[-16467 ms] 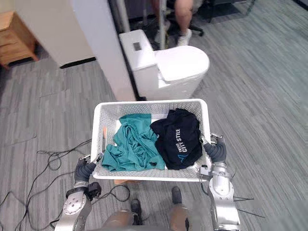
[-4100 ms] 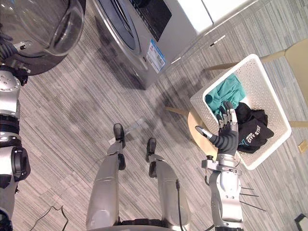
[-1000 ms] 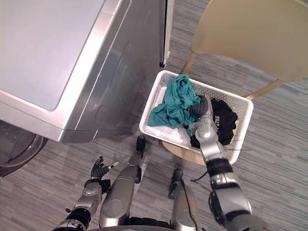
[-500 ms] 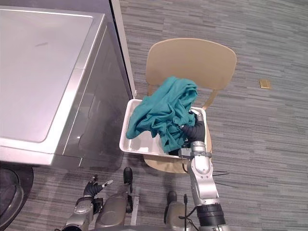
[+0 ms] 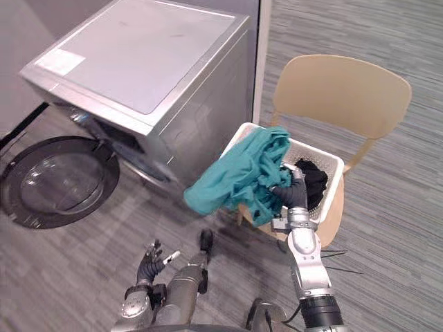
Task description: Pick up the laundry basket with both hands and put the clothes into the washing machine.
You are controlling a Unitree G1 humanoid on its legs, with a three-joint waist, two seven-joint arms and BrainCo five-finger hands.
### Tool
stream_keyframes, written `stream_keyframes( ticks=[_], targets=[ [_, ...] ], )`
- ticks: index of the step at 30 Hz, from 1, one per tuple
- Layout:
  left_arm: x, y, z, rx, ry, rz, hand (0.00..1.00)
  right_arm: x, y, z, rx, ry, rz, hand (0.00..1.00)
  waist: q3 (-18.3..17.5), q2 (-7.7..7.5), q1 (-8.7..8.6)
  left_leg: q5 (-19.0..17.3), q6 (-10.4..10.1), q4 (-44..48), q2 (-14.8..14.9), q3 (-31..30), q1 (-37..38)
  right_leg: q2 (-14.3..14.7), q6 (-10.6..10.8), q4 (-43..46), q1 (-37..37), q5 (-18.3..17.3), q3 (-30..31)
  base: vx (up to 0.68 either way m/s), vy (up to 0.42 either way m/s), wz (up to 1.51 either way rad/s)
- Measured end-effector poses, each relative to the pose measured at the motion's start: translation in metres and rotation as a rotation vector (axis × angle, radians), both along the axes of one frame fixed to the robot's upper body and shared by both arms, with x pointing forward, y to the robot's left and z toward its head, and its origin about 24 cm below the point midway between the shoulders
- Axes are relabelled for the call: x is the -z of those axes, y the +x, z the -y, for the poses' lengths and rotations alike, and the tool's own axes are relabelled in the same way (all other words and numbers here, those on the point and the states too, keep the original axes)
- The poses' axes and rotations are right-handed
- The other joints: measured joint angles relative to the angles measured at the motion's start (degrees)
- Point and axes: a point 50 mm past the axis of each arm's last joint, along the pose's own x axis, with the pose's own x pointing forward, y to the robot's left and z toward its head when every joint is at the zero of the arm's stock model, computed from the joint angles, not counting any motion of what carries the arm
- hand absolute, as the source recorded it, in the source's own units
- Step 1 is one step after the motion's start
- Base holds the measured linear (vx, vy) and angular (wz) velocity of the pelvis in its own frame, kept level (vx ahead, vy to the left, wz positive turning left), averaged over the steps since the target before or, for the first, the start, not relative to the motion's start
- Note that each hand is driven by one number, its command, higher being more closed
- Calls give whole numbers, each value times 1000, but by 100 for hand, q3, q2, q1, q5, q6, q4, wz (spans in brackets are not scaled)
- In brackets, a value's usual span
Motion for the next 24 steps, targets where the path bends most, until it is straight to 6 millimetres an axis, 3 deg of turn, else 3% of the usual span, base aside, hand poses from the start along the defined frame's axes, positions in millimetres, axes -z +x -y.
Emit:
stream_keyframes(
  ticks=[1, 3, 4, 6, 10, 13, 18, 20, 23, 24],
  targets=[
    [-9, 4, -2, 1, 11, 48, 0, -2, 1, 0, -1, -4, 5, 100, -23, 62, 2, -6, 4, 252, 13, 27, 95, 10, 2, -108, -4, 107, -10, -205, -3, 28],
    [-40, 21, -7, 19, 38, 223, 0, -4, 2, 1, -3, -21, 15, 100, -71, 142, -21, -681, -43, 373, 65, 32, 769, 15, 26, -382, -32, 375, -162, -194, 52, 33],
    [-49, 26, -6, 33, 44, 270, 0, -5, 3, 1, -4, -22, 17, 100, -77, 152, -42, -727, -102, 189, 90, 32, 924, 18, 56, -423, -31, 417, -232, -158, 70, 52],
    [-72, 40, 4, 120, 48, 389, 0, -8, 5, 0, -12, -23, 28, 100, -131, 216, -158, -608, -139, -749, 84, -105, 1330, 22, 166, -476, -31, 517, -501, -110, 85, 62],
    [-94, 54, 24, 307, 84, 488, 0, -7, 5, -15, -88, 16, 32, 100, -268, 74, -136, -201, 34, -1389, -151, -208, 1595, -126, 415, -799, 160, 771, -616, -78, 152, 25],
    [-102, 55, 33, 402, 100, 526, 0, -6, 5, -28, -166, 5, 22, 100, -325, 62, -146, -149, 85, -1539, -242, -190, 1760, -188, 481, -834, 264, 811, -590, -27, 95, 1],
    [-114, 59, 68, 670, 182, 601, 0, -3, 3, -63, -371, 48, 1, 100, -547, -10, -165, -76, 113, -1584, -293, -54, 1830, -181, 527, -1024, 310, 958, -405, 17, 31, -15],
    [-114, 58, 75, 706, 212, 611, 0, -5, 3, -73, -426, 66, 6, 100, -583, -51, -191, 33, -47, -1586, -310, -14, 1888, -190, 529, -1107, 374, 1010, -323, 20, -1, -21],
    [-111, 60, 76, 750, 288, 608, 0, -3, 3, -77, -475, 82, -13, 100, -686, -75, -231, 54, -77, -1594, -293, 20, 1978, -158, 524, -1195, 479, 1039, -278, 8, -19, -10],
    [-108, 63, 75, 767, 330, 595, 100, -2, 4, -81, -498, 82, -23, 100, -737, -73, -281, 55, -76, -1622, -267, 22, 1990, -125, 502, -1210, 476, 1053, -259, -11, -22, -7]
  ],
)
